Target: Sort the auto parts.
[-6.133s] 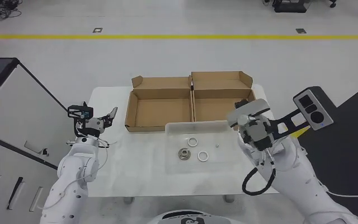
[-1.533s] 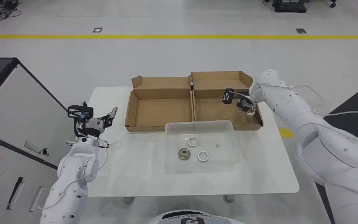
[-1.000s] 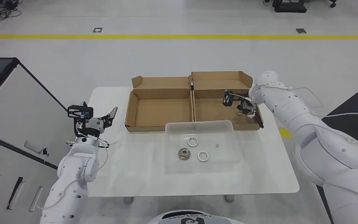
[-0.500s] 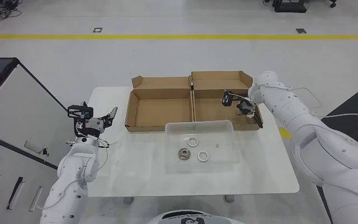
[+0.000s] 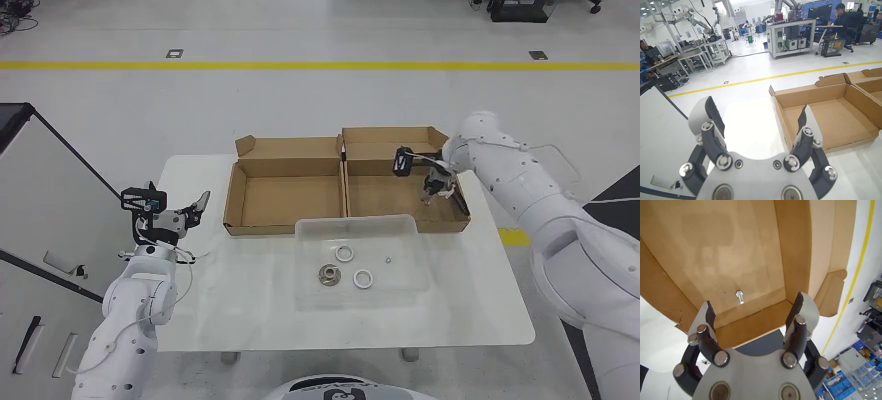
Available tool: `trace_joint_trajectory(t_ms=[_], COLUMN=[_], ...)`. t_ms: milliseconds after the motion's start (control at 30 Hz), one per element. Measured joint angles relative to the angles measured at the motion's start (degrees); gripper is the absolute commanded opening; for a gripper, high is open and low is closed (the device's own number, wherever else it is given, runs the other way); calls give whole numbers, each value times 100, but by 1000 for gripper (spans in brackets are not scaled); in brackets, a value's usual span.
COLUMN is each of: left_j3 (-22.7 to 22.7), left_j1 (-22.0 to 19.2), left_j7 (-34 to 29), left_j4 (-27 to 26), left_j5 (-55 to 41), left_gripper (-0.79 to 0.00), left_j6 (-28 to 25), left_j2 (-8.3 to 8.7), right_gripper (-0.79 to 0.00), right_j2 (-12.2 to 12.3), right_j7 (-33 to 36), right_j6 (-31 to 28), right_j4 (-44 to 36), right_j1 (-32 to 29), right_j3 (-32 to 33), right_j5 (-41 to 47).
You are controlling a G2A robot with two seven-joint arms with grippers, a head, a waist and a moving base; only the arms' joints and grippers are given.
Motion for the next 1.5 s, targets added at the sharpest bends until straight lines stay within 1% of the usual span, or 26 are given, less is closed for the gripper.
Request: trace_joint_trajectory(t_ms=[200, 333, 433, 567, 767, 1000, 1133, 1333, 1433, 1500], left_j3=[0, 0, 0, 0, 0, 0, 0, 0, 0, 0], left_j1=[0, 0, 0, 0, 0, 0, 0, 0, 0, 0], left_j7=[0, 0, 0, 0, 0, 0, 0, 0, 0, 0], left_j4=[0, 0, 0, 0, 0, 0, 0, 0, 0, 0], left_j5=[0, 0, 0, 0, 0, 0, 0, 0, 0, 0], left_gripper=[0, 0, 0, 0, 0, 0, 0, 0, 0, 0], left_j6=[0, 0, 0, 0, 0, 0, 0, 0, 0, 0], left_j2=[0, 0, 0, 0, 0, 0, 0, 0, 0, 0], right_gripper=[0, 0, 0, 0, 0, 0, 0, 0, 0, 0], right_j2=[200, 391, 553, 797, 1194, 1655, 1877, 2142, 2222, 2229], right_j7=[208, 562, 762, 904, 1291, 2115, 2555, 3046, 3146, 3152], right_j6=[-259, -444, -378, -220, 166, 990, 1429, 1922, 2022, 2028], right_j4=[-660, -1327, -1916, -2681, -3749, -4927, -5481, -6057, -6274, -6297], right_j1=[139, 82, 7, -23, 100, 425, 623, 790, 813, 814], right_j3=[291, 538, 624, 572, 242, -393, -676, -891, -900, -897], right_j5=[148, 454, 607, 836, 1548, 2775, 3386, 4004, 4200, 4225])
